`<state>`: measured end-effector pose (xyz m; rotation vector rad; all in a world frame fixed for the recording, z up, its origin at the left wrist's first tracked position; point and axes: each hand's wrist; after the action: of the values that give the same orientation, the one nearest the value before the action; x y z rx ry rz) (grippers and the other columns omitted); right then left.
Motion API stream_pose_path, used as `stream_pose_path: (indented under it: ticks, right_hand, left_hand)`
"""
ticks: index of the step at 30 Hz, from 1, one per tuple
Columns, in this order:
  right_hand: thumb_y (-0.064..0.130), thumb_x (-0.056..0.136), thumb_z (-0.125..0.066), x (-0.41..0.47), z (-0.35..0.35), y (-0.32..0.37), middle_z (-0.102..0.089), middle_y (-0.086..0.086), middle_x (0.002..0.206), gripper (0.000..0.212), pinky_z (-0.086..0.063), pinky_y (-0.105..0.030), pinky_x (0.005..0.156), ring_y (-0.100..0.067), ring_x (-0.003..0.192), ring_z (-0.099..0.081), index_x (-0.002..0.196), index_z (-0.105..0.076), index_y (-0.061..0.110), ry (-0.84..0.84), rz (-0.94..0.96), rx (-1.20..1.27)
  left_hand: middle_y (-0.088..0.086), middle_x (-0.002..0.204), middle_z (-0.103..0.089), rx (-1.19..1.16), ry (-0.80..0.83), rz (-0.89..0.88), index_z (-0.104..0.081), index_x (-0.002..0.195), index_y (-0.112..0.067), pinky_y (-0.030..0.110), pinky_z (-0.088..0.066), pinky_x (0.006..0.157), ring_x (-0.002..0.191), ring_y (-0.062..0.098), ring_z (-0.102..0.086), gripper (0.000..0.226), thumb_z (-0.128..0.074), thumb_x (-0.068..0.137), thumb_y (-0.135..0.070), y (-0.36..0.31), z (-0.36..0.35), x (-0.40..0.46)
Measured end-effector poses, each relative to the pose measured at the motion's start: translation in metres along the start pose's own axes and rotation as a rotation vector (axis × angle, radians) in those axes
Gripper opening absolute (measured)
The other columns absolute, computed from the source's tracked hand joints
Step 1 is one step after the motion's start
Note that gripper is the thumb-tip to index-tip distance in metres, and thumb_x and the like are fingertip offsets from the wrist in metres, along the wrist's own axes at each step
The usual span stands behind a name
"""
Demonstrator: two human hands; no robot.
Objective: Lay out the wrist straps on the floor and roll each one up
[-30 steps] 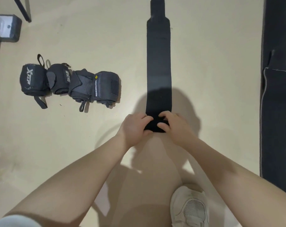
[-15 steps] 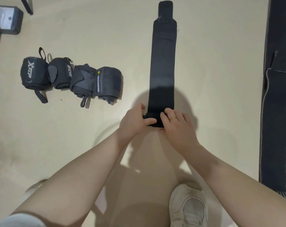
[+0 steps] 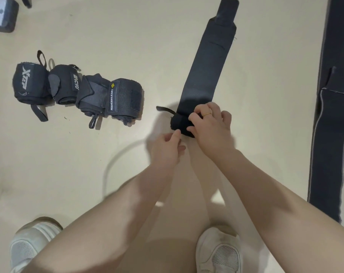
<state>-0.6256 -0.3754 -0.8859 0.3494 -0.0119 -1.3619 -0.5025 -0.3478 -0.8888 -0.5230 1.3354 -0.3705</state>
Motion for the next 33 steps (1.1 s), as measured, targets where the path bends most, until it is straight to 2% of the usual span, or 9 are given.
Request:
stream_pose_path:
  ticks: [5,8,10,13,16,19,22,26,33]
  right_hand:
    - [0.015,0.091,-0.056,0.010,-0.009,-0.006,-0.059,-0.007,0.095,0.008,-0.017,-0.036,0.082,-0.032,0.106,-0.049,0.092,-0.063,0.010,-0.120,-0.014,-0.088]
    - [0.006,0.082,-0.061,0.019,-0.007,-0.011,-0.063,-0.004,0.080,0.025,-0.020,-0.035,0.087,-0.029,0.091,-0.058,0.106,-0.063,0.011,-0.144,-0.013,-0.085]
    - [0.010,0.084,-0.053,0.015,-0.008,-0.015,-0.063,-0.003,0.074,0.013,-0.021,-0.035,0.093,-0.030,0.087,-0.061,0.093,-0.062,0.009,-0.188,0.014,-0.075]
    - [0.029,0.083,-0.060,0.003,-0.019,-0.020,-0.067,-0.007,0.094,0.028,-0.027,-0.038,0.096,-0.031,0.094,-0.063,0.097,-0.066,0.006,-0.255,0.047,-0.141]
    - [0.018,0.062,-0.083,0.003,-0.027,-0.016,-0.065,-0.009,0.094,0.043,-0.032,-0.034,0.085,-0.029,0.083,-0.062,0.098,-0.066,0.006,-0.207,-0.003,-0.178]
    - [0.012,0.057,-0.081,0.014,-0.008,-0.006,-0.056,-0.005,0.076,0.031,-0.031,-0.031,0.064,-0.025,0.065,-0.054,0.078,-0.058,0.011,-0.119,-0.078,-0.141]
    - [0.013,0.075,-0.066,0.013,0.002,0.001,-0.055,-0.010,0.089,0.017,-0.025,-0.031,0.066,-0.030,0.079,-0.053,0.088,-0.056,0.006,-0.062,-0.131,0.029]
    - [0.012,0.055,-0.081,-0.001,0.010,0.031,-0.056,-0.014,0.078,0.035,-0.030,-0.026,0.057,-0.030,0.064,-0.055,0.079,-0.058,0.001,-0.225,-0.166,0.129]
    - [0.044,0.067,-0.076,-0.013,0.058,0.081,-0.062,-0.009,0.086,0.052,-0.046,-0.032,0.066,-0.025,0.069,-0.060,0.096,-0.060,0.003,-0.487,0.023,0.361]
  left_hand:
    - [0.006,0.065,-0.057,-0.057,-0.015,0.065,-0.057,0.070,-0.010,0.030,-0.041,0.055,0.056,0.022,-0.050,0.033,-0.055,0.092,-0.035,-0.019,-0.017,0.008]
    - [0.014,0.083,-0.068,0.105,-0.036,0.002,-0.061,0.077,-0.010,0.044,-0.052,0.077,0.081,0.033,-0.065,0.036,-0.047,0.095,-0.038,-0.028,-0.027,0.019]
    - [0.019,0.093,-0.069,0.141,-0.043,0.021,-0.063,0.094,-0.005,0.045,-0.053,0.083,0.089,0.036,-0.066,0.039,-0.045,0.096,-0.040,-0.035,-0.030,0.025]
    - [0.017,0.100,-0.068,0.107,-0.031,0.071,-0.060,0.110,-0.004,0.043,-0.053,0.083,0.093,0.036,-0.065,0.039,-0.048,0.095,-0.039,-0.042,-0.033,0.029]
    - [0.013,0.102,-0.068,0.048,-0.001,0.102,-0.059,0.110,-0.010,0.037,-0.050,0.075,0.087,0.030,-0.064,0.034,-0.048,0.095,-0.039,-0.046,-0.035,0.028]
    - [0.013,0.099,-0.067,0.005,0.004,0.100,-0.058,0.104,-0.014,0.033,-0.045,0.070,0.078,0.027,-0.058,0.029,-0.048,0.095,-0.039,-0.049,-0.036,0.027]
    - [0.004,0.091,-0.065,-0.086,0.024,0.021,-0.059,0.104,-0.015,0.031,-0.049,0.072,0.083,0.022,-0.061,0.018,-0.054,0.093,-0.029,-0.045,-0.035,0.015]
    - [0.005,0.101,-0.070,-0.192,0.080,-0.054,-0.063,0.104,-0.012,0.041,-0.052,0.091,0.096,0.022,-0.066,0.047,-0.066,0.070,-0.043,-0.042,-0.014,-0.007]
    - [-0.002,0.077,-0.068,-0.149,0.234,-0.341,-0.058,0.086,-0.012,0.030,-0.051,0.071,0.073,0.012,-0.066,0.006,-0.058,0.090,-0.017,-0.093,0.053,-0.059]
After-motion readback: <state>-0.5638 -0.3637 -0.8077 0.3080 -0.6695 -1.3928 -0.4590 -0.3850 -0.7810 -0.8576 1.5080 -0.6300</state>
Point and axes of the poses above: each hand's wrist, its own x-axis towards the middle knuckle, its own z-axis out of the back of the hand, y = z × x
